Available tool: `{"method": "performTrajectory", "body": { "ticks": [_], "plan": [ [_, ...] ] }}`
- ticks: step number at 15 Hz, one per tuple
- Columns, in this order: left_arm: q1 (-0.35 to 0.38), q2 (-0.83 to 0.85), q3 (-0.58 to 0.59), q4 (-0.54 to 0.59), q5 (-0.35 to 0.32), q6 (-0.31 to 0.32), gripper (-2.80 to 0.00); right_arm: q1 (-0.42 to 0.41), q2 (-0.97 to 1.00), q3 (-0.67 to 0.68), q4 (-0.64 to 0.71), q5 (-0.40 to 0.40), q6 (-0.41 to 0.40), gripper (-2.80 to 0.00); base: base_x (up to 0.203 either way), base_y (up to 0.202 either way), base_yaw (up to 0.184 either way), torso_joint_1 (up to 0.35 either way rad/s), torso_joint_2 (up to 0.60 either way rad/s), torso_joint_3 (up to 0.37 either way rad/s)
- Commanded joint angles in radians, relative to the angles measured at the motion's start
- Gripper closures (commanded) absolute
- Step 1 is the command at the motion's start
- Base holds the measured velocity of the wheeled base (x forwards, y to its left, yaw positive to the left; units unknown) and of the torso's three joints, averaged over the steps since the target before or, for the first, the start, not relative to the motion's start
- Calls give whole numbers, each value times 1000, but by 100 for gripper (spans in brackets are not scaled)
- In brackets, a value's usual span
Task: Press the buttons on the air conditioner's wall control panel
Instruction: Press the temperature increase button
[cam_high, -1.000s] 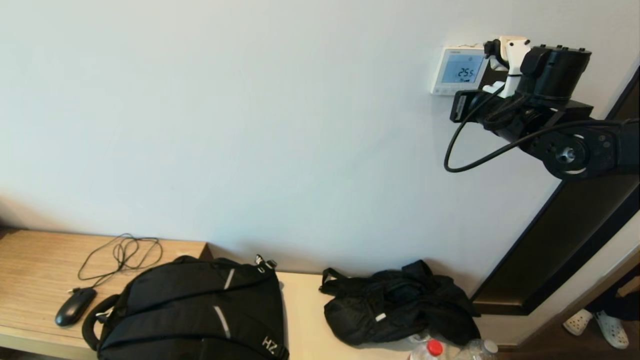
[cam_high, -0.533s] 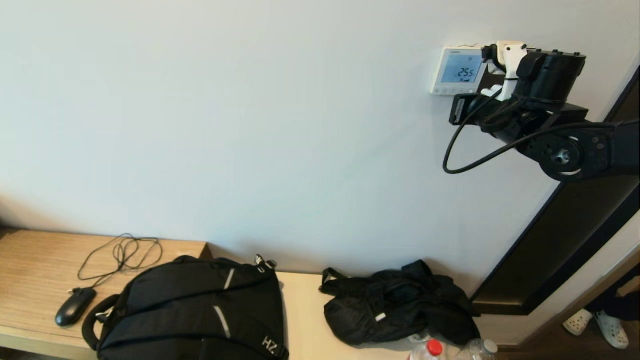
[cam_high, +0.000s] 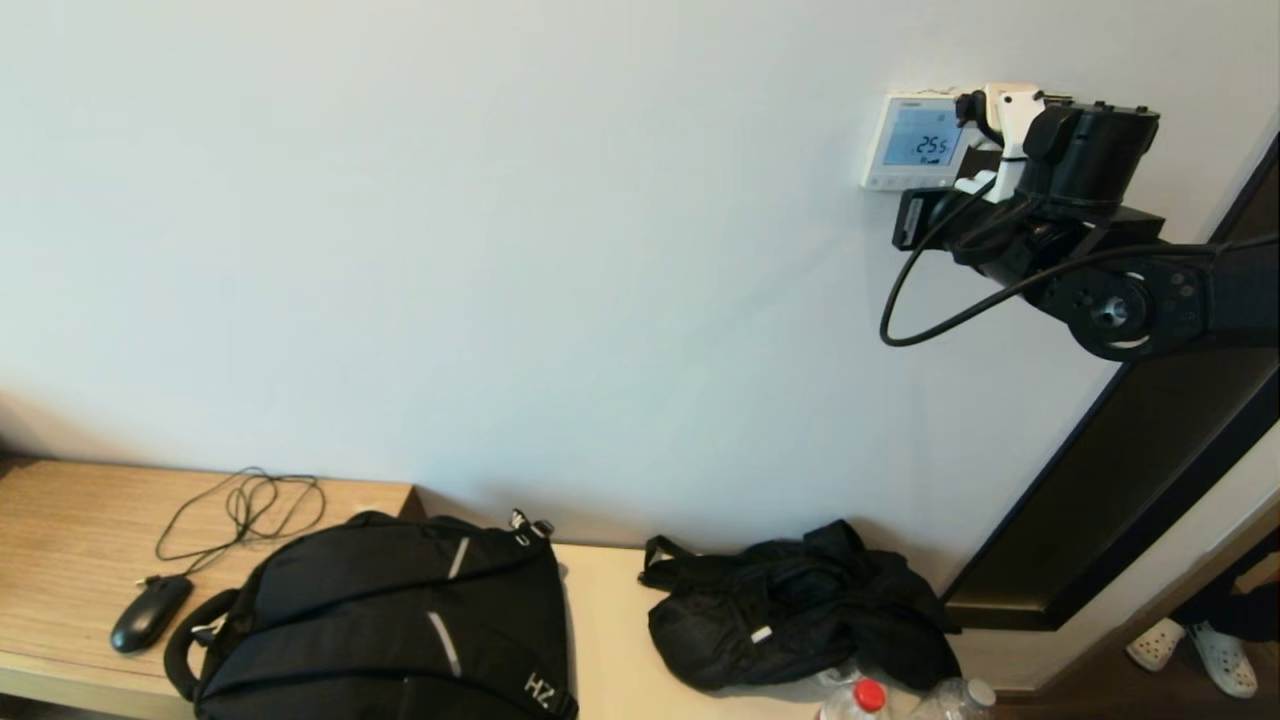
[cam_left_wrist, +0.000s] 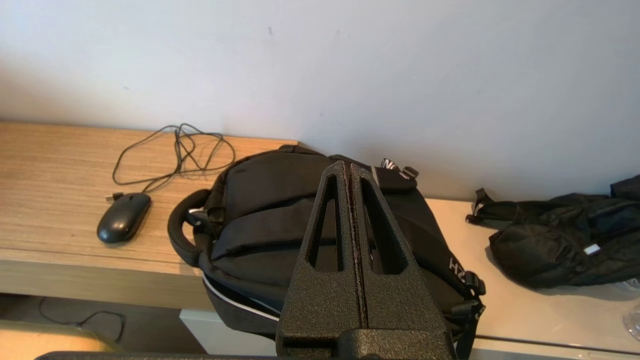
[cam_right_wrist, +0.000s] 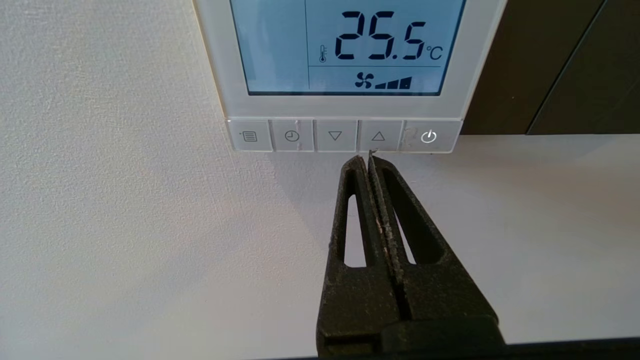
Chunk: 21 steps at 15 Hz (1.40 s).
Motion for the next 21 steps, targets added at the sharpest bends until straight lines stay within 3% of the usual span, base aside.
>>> {"method": "performTrajectory", "body": {
  "ticks": [1,11,21],
  "plan": [
    [0,0,0,0,0,1,0,0,12,-6,-3,-1,-1,0,0,0,0,0,0,0],
    [0,0,0,0,0,1,0,0,25,-40,0,-1,-6,0,0,0,0,0,0,0],
    [0,0,0,0,0,1,0,1,-20,26,-15,1,-4,0,0,0,0,0,0,0]
  ]
}}
